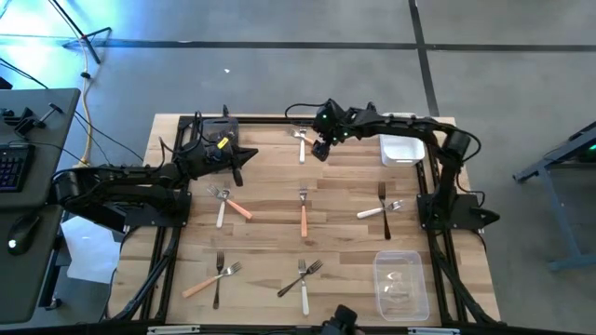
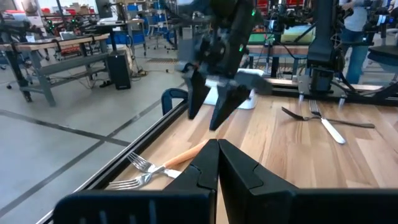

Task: Sort silverware by color (type)
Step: Put the top orange fork into the white bin

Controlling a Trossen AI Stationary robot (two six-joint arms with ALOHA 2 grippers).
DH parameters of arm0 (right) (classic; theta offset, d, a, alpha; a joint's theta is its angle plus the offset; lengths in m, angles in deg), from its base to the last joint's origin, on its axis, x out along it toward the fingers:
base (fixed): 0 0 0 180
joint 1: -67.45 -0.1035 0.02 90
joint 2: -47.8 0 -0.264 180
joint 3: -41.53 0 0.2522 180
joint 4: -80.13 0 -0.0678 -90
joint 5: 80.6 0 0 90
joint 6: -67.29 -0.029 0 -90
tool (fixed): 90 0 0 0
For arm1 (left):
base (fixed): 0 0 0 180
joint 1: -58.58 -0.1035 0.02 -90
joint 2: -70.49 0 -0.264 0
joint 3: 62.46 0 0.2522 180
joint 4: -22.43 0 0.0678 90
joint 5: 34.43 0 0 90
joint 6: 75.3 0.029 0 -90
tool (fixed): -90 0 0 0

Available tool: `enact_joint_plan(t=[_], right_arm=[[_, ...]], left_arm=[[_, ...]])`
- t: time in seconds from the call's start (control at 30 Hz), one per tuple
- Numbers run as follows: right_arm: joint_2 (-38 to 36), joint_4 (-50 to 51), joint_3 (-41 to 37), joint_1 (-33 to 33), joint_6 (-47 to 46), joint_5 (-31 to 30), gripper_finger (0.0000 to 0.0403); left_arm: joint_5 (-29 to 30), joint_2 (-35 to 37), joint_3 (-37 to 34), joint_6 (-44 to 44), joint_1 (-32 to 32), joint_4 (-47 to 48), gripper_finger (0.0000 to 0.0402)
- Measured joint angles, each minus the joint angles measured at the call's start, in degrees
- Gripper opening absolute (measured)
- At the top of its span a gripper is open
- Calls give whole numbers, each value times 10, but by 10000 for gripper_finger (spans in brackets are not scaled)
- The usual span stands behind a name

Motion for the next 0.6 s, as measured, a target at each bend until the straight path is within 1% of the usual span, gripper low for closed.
enact_joint_plan(t=[0.1,0.2,0.4,0.6], right_arm=[[27,-42,0,7,0,0,256],[49,-60,0,16,13,0,256],[83,-54,0,32,15,0,252],[96,-25,0,35,17,-1,223]], left_arm=[[0,0,0,-1,0,0,0],[0,0,0,-1,0,0,0],[0,0,0,5,0,-4,0],[0,0,0,9,0,-3,0]])
